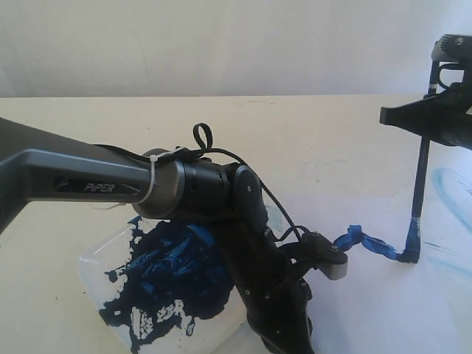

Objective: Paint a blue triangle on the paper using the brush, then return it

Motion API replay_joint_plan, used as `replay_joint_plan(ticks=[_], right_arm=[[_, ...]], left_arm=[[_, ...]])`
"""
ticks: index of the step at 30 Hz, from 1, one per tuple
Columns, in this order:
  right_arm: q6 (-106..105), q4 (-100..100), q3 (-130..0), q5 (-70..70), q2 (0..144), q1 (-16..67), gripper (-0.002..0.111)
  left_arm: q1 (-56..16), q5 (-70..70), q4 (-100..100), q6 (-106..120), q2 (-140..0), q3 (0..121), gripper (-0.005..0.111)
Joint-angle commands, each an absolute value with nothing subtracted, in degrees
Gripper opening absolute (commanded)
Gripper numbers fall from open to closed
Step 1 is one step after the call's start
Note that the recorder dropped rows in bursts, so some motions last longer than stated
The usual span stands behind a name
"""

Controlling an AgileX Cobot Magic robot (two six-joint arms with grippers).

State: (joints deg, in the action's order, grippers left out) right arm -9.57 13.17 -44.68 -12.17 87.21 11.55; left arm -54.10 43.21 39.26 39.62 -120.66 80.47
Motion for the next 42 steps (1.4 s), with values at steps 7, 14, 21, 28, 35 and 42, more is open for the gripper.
replay_joint_plan(ticks=[7, 14, 21, 28, 35, 42], right_arm=[[-10.2, 13.5, -44.8, -11.7, 83.5, 11.4, 0.000], [-10.2, 13.5, -44.8, -11.7, 78.6, 11.4, 0.000], [-9.3, 13.1, -44.8, -9.9, 73.1, 11.4, 0.000], [-4.5, 10.6, -44.8, -9.4, 72.0, 11.4, 0.000], [26.3, -20.8, -44.8, -20.0, 72.1, 11.4, 0.000], [62.5, -59.5, -47.4, -40.6, 77.5, 6.6, 0.000]], left_arm=[[-54.4, 44.5, 39.8, 39.8, -121.3, 80.0, 0.000], [-54.4, 44.5, 39.8, 39.8, -121.3, 80.0, 0.000], [-54.4, 44.4, 39.8, 39.8, -121.3, 80.0, 0.000], [-54.4, 44.4, 39.8, 39.8, -121.3, 80.0, 0.000], [-54.4, 44.5, 39.8, 39.8, -121.3, 80.0, 0.000], [-54.4, 44.5, 39.8, 40.0, -121.3, 80.0, 0.000]])
